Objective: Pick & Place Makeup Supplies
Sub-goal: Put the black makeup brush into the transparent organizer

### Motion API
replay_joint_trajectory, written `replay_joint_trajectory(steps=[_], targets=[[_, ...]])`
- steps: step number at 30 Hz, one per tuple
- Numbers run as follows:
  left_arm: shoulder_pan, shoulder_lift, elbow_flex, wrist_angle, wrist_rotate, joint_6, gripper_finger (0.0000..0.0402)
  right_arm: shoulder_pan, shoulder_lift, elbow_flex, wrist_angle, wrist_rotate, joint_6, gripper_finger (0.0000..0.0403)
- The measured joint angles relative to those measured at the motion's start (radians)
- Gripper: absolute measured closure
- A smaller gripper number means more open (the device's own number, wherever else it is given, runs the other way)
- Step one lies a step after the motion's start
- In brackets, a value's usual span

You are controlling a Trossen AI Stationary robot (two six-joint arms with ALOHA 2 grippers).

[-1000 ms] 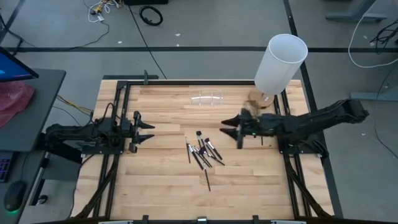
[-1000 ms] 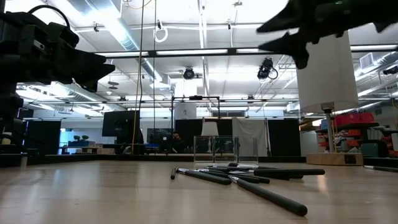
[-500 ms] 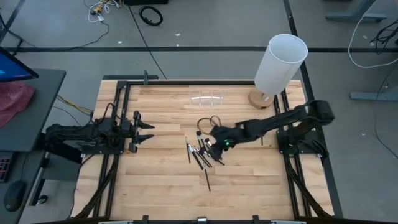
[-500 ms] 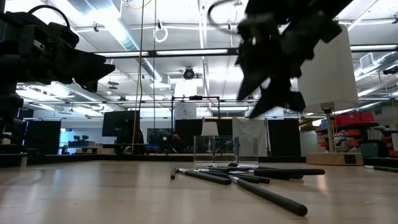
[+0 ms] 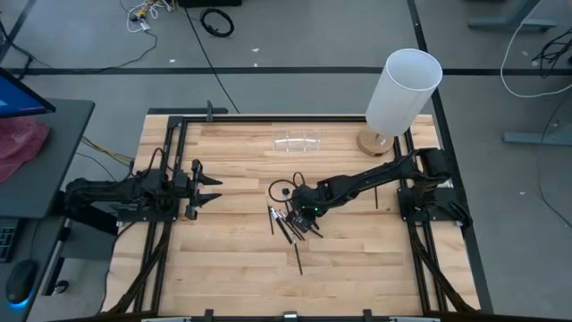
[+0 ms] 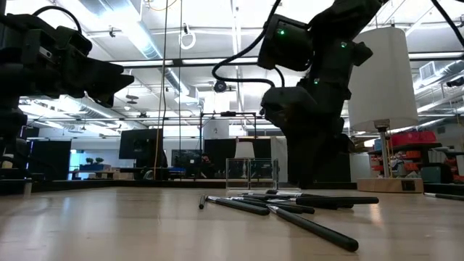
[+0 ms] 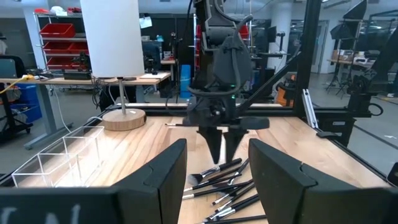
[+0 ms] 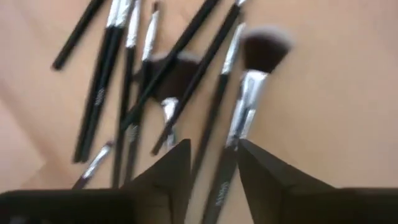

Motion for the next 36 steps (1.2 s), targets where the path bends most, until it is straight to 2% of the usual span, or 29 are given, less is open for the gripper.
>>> replay_joint_trajectory(steps=[4,8,16,20,23,31,36], targets=[[0.0,0.0,0.0,-0.001,0.0,0.0,0.0225,-0.001,0.0,0.0,-0.021,0.024,-0.033,0.0301],[0.0,0.0,0.0,0.0,0.0,0.0,0.0225,0.0,0.0,0.0,-0.016,0.031,-0.05,0.0308],[0.0,0.0,0.0,0.001,0.0,0.0,0.0225,0.001,0.037,0.001,0.02,0.078,-0.121,0.025],[0.0,0.0,0.0,0.0,0.0,-0.001,0.0225,0.002,0.068,0.003,0.018,0.086,-0.14,0.0245],[0.0,0.0,0.0,0.001,0.0,-0.001,0.0225,0.002,0.073,0.005,0.015,0.094,-0.158,0.027],[0.0,0.0,0.0,0.001,0.001,-0.001,0.0225,0.003,0.074,-0.01,0.01,0.116,-0.22,0.038],[0.0,0.0,0.0,0.001,0.001,-0.001,0.0225,0.004,0.072,-0.031,0.018,0.113,-0.253,0.0384]])
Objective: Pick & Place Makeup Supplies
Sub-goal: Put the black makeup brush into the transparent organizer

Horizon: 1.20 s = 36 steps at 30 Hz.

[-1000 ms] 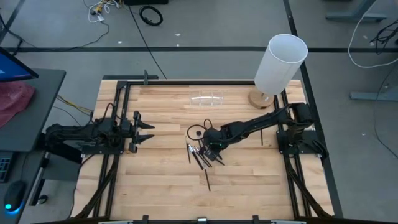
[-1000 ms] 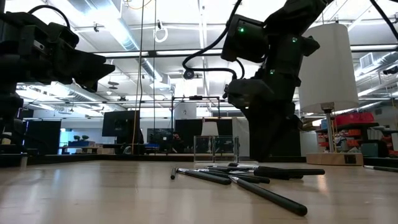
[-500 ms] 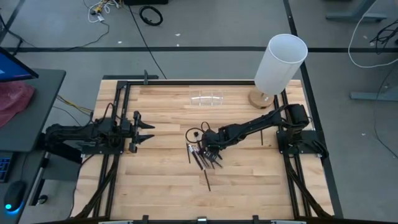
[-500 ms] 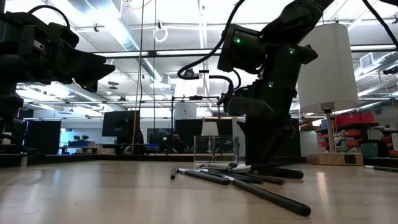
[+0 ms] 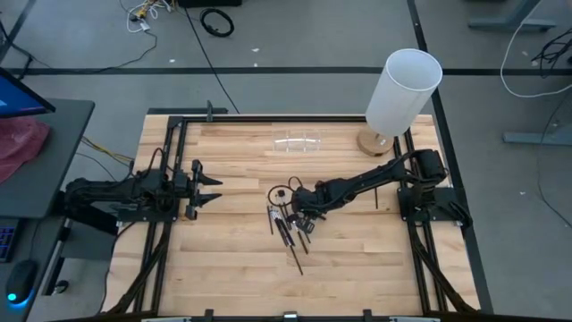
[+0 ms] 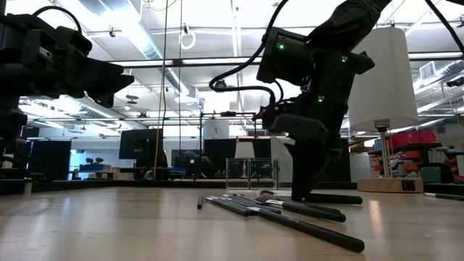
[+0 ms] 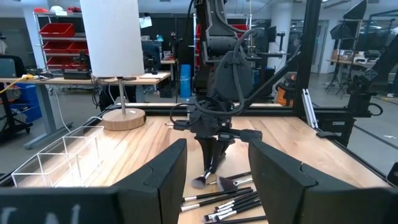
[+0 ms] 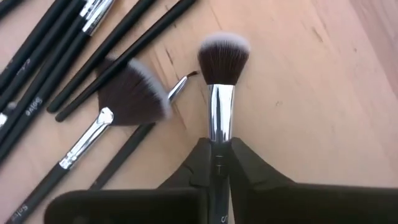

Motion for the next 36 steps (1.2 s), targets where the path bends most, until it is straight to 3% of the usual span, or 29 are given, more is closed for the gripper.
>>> replay_joint_trajectory(steps=[6,9,12,16,21,24,31,36], targets=[[0.0,0.0,0.0,0.0,0.0,0.0,0.0225,0.007,-0.068,-0.016,0.028,0.084,-0.108,0.0384],[0.0,0.0,0.0,-0.001,0.0,-0.001,0.0225,-0.006,-0.133,-0.02,0.122,0.114,-0.154,0.0384],[0.0,0.0,0.0,-0.001,0.0,-0.001,0.0225,-0.021,-0.182,-0.109,0.265,0.119,-0.186,0.0384],[0.0,0.0,0.0,-0.002,0.0,-0.001,0.0225,-0.051,-0.26,-0.313,0.777,0.129,-0.225,0.0384],[0.0,0.0,0.0,-0.006,0.0,-0.001,0.0225,-0.121,-0.224,-0.497,1.447,0.13,-0.296,0.0384],[0.0,0.0,0.0,-0.006,0.0,-0.001,0.0225,-0.172,-0.183,-0.492,1.577,0.125,-0.376,0.0384],[0.0,0.0,0.0,-0.006,-0.001,-0.001,0.0225,-0.27,-0.106,-0.343,1.611,0.101,-0.505,0.0384],[0.0,0.0,0.0,-0.006,-0.003,-0.001,0.0225,-0.338,-0.014,-0.301,1.842,0.062,-0.501,0.0385]])
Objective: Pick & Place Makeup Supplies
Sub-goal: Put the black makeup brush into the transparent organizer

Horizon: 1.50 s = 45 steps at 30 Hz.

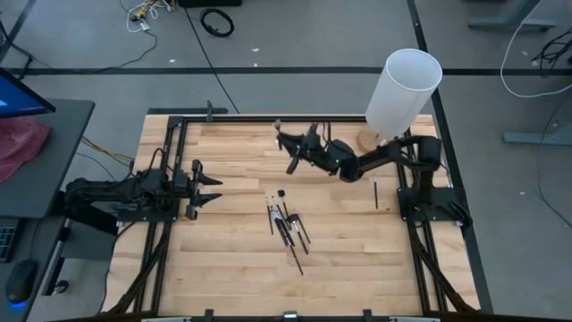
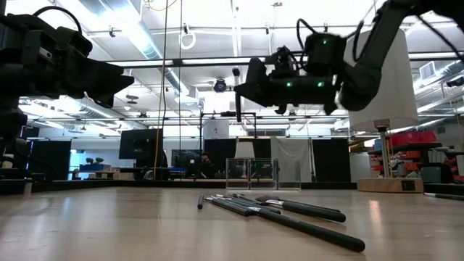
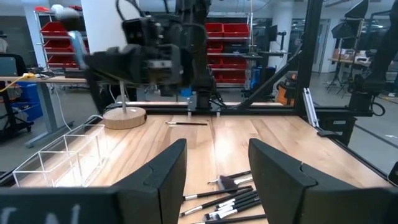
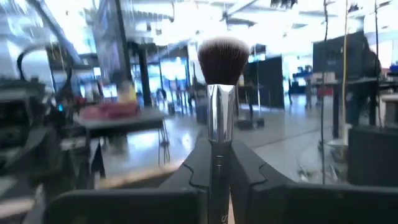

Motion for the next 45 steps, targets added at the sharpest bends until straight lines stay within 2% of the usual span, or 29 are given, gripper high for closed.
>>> replay_joint_trajectory(steps=[6,10,14,16,19,22,26,31,34,38,45], targets=[[0.0,0.0,0.0,0.076,0.021,0.011,0.0225,-0.006,0.118,0.043,0.109,-0.109,0.084,0.0385],[-0.001,0.0,0.0,0.188,0.089,0.024,0.0225,0.027,0.14,0.039,0.156,-0.123,0.075,0.0385],[-0.001,0.011,0.0,0.265,0.091,0.006,0.0225,0.054,0.14,0.036,0.159,-0.127,0.063,0.0385],[0.0,0.028,0.0,0.29,0.057,0.039,0.0225,0.066,0.14,0.036,0.166,-0.127,0.063,0.0385],[0.0,0.082,0.0,0.312,-0.109,0.053,0.0225,0.083,0.14,0.035,0.168,-0.142,0.06,0.0385],[0.001,0.162,0.0,0.358,-0.206,0.079,0.0224,0.102,0.14,0.035,0.168,-0.172,0.055,0.0385],[0.017,0.299,0.0,0.489,-0.202,0.123,0.0201,0.12,0.14,0.036,0.169,-0.211,0.052,0.0385],[0.054,0.502,0.004,0.615,-0.197,0.07,0.0135,0.14,0.14,0.057,0.16,-0.231,0.012,0.0385],[0.075,0.634,0.029,0.704,-0.137,0.048,0.011,0.149,0.14,0.082,0.132,-0.252,-0.016,0.0385],[0.086,0.805,0.085,0.861,-0.075,0.058,0.0107,0.15,0.14,0.107,0.067,-0.318,-0.02,0.0385],[0.086,1.036,0.223,0.877,-0.031,0.09,0.0125,0.162,0.139,0.107,0.069,-0.326,-0.042,0.0385]])
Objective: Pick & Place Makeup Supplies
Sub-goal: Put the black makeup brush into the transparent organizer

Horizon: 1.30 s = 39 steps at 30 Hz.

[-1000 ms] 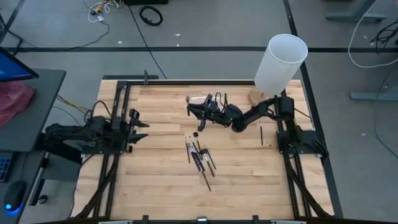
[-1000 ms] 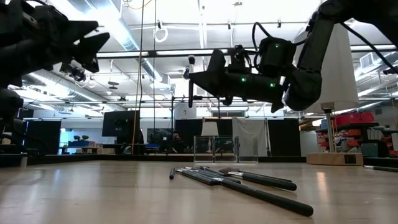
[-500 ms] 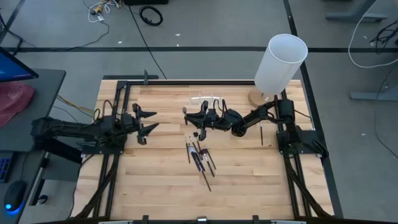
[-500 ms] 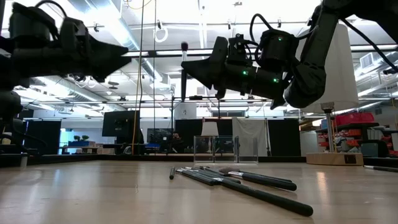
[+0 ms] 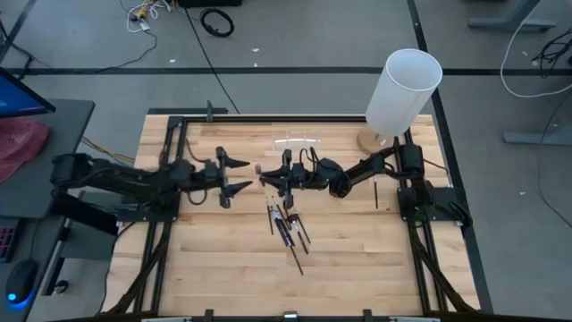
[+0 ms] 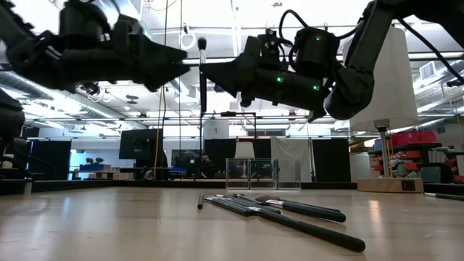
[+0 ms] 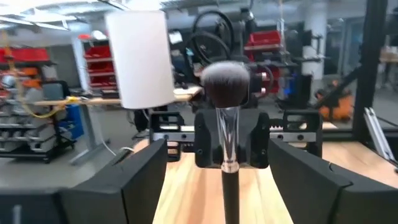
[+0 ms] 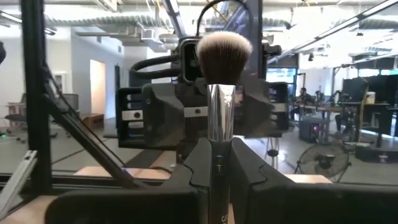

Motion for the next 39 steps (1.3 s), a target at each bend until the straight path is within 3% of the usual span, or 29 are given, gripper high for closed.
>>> replay_joint_trajectory(steps=[9,22,29,35,39], targets=[[0.0,0.182,0.128,0.03,0.057,0.013,0.0158,0.019,0.0,0.0,-0.003,0.001,-0.007,0.0382],[-0.002,0.188,0.15,0.034,0.098,0.016,0.0306,0.029,0.0,0.0,-0.016,0.004,-0.027,0.038],[-0.002,0.187,0.15,0.023,0.123,0.017,0.0348,0.029,0.0,0.0,-0.018,-0.001,-0.033,0.0377],[0.0,0.187,0.15,0.002,0.129,0.026,0.0348,0.027,-0.003,0.001,-0.075,0.02,0.01,0.033],[0.018,0.186,0.151,0.014,0.116,0.014,0.0348,0.006,-0.05,-0.023,-0.276,0.027,0.048,0.0266]])
